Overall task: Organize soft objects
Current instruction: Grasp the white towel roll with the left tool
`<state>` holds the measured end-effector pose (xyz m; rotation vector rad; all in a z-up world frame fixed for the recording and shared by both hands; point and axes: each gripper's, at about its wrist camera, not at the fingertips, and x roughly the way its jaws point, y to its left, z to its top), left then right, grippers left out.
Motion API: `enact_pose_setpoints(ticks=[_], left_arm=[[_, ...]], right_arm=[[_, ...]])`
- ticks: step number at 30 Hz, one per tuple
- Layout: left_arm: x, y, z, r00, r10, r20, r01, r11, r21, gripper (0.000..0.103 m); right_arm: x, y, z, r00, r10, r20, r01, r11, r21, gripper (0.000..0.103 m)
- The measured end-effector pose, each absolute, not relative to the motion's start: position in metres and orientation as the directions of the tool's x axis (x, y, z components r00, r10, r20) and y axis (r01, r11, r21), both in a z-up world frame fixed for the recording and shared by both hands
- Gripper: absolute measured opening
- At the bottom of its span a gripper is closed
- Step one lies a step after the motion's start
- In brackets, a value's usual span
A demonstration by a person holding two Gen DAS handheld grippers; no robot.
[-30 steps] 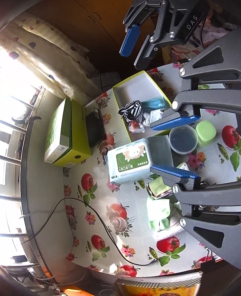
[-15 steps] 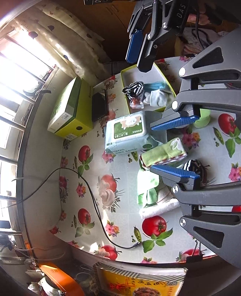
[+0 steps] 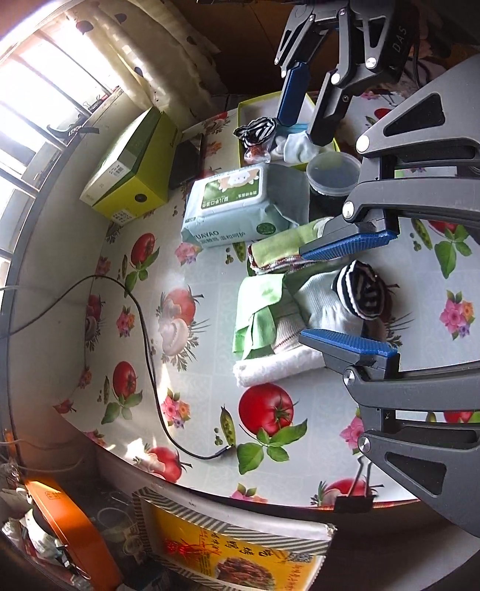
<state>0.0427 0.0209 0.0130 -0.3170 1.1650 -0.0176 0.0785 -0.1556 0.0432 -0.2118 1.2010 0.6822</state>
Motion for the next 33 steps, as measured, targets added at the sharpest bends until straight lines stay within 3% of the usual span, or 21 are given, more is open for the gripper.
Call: enact_pose_setpoints(ticks=[20, 31, 33], left_arm=[[0.063, 0.075, -0.06, 0.313, -0.158, -0.936, -0.349, 0.898, -0.268, 0.04], [0.101, 0.088, -0.084, 0.313, -0.182, -0.932, -0.374, 0.878, -0.297, 0.04], [0.102, 0.092, -0.089, 0.315, -0.202, -0.927, -0.381, 0.868, -0.318, 0.035]], right_arm=[[0.092, -0.108, 0.014, 0.117, 0.362, -0.925, -0.623, 0.752, 0.216, 0.044], [0.102, -0.094, 0.002, 0.095, 0.322, -0.942, -0.631, 0.752, 0.193, 0.044], [0.105, -0.091, -0.001, 0.096, 0.311, -0.946, -0.632, 0.753, 0.183, 0.044]])
